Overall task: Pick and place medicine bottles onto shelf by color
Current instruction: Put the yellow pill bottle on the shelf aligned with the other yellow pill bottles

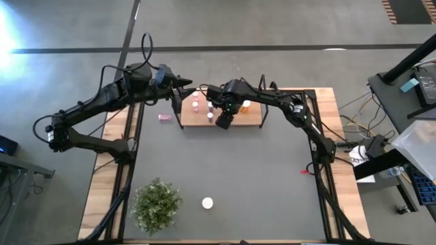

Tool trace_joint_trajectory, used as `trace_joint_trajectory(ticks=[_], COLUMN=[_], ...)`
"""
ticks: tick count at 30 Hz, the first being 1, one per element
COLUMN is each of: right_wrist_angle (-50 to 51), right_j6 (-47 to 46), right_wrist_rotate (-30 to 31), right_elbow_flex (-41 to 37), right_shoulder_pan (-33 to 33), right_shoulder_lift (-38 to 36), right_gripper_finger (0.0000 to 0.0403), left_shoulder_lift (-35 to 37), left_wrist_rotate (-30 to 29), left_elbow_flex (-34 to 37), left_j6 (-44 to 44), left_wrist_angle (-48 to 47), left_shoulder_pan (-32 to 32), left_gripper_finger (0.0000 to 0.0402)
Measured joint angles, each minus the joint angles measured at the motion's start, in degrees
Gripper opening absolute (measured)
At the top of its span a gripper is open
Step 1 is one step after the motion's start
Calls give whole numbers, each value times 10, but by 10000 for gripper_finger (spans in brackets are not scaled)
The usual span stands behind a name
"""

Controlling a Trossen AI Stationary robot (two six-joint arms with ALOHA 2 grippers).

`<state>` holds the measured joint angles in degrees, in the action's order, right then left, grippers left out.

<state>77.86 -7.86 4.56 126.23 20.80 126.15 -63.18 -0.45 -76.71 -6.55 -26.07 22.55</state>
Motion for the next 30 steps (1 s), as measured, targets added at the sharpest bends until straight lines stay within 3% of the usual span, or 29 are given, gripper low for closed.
trace_joint_trajectory(ticks=[30], right_wrist_angle=[1], right_j6=[4], right_wrist_rotate=[-5], right_elbow_flex=[24], right_shoulder_pan=[0], right_shoulder_lift=[-5], right_gripper_finger=[125], left_shoulder_lift=[0], left_wrist_rotate=[0], left_elbow_flex=[1], left_j6=[13], left_wrist_angle=[-3], left_shoulder_pan=[4], left_gripper_finger=[163])
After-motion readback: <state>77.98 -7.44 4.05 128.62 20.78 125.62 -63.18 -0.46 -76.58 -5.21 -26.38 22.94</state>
